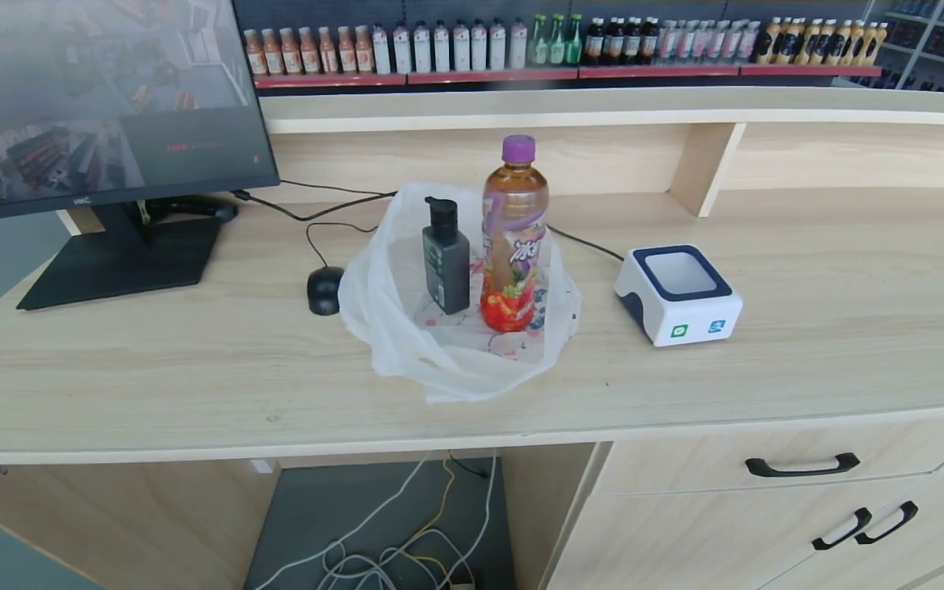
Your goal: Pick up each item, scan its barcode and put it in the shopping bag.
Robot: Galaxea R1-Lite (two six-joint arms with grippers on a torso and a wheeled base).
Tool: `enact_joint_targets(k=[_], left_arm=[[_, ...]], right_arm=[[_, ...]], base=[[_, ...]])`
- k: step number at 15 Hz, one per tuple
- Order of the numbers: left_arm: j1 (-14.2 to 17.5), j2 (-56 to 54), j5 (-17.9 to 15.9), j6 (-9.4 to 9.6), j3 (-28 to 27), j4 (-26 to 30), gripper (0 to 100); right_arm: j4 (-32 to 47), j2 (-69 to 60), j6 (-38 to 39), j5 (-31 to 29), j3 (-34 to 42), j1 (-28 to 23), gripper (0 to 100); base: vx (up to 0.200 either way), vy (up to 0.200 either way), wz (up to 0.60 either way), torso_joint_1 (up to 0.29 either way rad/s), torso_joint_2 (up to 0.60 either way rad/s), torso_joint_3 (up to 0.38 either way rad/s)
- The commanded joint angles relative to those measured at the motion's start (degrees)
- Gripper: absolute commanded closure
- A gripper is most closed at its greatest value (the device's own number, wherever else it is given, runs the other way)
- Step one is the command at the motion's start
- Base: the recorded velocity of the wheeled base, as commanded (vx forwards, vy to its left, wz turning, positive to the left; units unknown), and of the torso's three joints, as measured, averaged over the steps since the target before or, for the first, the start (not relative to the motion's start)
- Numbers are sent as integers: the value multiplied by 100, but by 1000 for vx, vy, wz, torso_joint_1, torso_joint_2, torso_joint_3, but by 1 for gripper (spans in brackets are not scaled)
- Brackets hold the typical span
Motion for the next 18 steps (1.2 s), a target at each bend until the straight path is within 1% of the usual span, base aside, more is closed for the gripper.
enact_joint_targets(k=[1,2,13,18], left_arm=[[-1,-2,2,-38,0,-2,0],[-1,-2,2,-64,0,-2,0],[-1,-2,2,-46,0,-2,0],[-1,-2,2,-46,0,-2,0]], right_arm=[[8,13,-17,1,1,-4,0],[8,13,-17,1,1,-4,0],[8,13,0,1,1,-4,0],[-1,13,0,1,1,-4,0]], base=[[0,-200,0,-7,2,2],[0,-200,0,2,2,2],[0,-200,0,3,3,4],[0,0,0,0,0,0]])
